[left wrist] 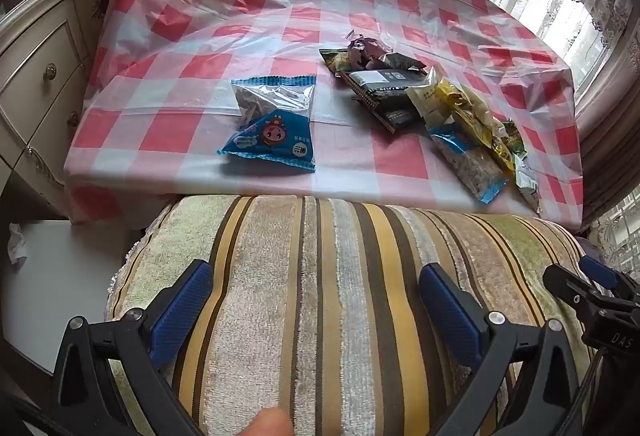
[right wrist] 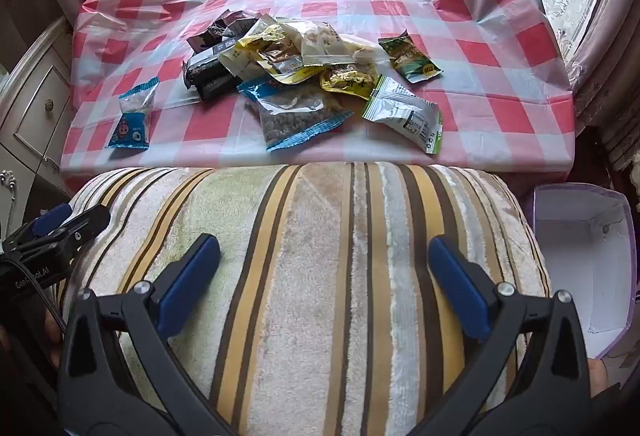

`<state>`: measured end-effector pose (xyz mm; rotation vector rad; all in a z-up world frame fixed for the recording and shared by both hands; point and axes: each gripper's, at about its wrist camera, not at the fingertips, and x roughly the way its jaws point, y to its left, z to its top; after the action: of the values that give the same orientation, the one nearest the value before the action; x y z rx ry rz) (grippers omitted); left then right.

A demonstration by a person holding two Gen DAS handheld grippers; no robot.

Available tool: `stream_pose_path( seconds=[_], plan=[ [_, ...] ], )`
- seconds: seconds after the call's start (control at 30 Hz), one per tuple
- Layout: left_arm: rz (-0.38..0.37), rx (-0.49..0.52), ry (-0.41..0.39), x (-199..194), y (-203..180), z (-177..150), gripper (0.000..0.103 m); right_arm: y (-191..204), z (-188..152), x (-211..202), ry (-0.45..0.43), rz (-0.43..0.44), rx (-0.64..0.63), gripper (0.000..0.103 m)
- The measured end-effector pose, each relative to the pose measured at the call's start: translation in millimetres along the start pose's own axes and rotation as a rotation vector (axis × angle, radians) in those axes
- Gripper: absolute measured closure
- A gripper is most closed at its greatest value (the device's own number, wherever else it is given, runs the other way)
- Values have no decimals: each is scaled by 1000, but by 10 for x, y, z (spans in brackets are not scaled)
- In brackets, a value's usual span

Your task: Organize snacks

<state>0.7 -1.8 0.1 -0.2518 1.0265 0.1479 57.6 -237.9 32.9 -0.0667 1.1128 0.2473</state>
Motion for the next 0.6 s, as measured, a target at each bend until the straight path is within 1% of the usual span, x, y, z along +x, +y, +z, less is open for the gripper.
stream_pose_path(
  seconds=[0.1, 0.17, 0.2, 0.23, 0.27, 0.6],
  plan=[
    [6, 7, -4, 1, -32, -4, 0, -5, -1, 0, -1, 9, 4, 0],
    [10, -10, 0, 39, -31, -26, 0, -2, 1, 2, 4, 7, 3, 0],
    [-6, -20, 11, 47, 9, -3, 0, -4, 1, 2, 3, 7, 3, 0],
    [-6, -20, 10, 49, 11, -5, 0, -5, 0, 2, 3, 7, 2, 0],
    [2, -18, 26, 42, -2, 46, 0, -4, -1, 2, 3, 7, 2, 0],
    [-2, -20, 10, 38, 7, 10, 0, -1, 6, 7, 7, 6, 3, 0]
  ],
)
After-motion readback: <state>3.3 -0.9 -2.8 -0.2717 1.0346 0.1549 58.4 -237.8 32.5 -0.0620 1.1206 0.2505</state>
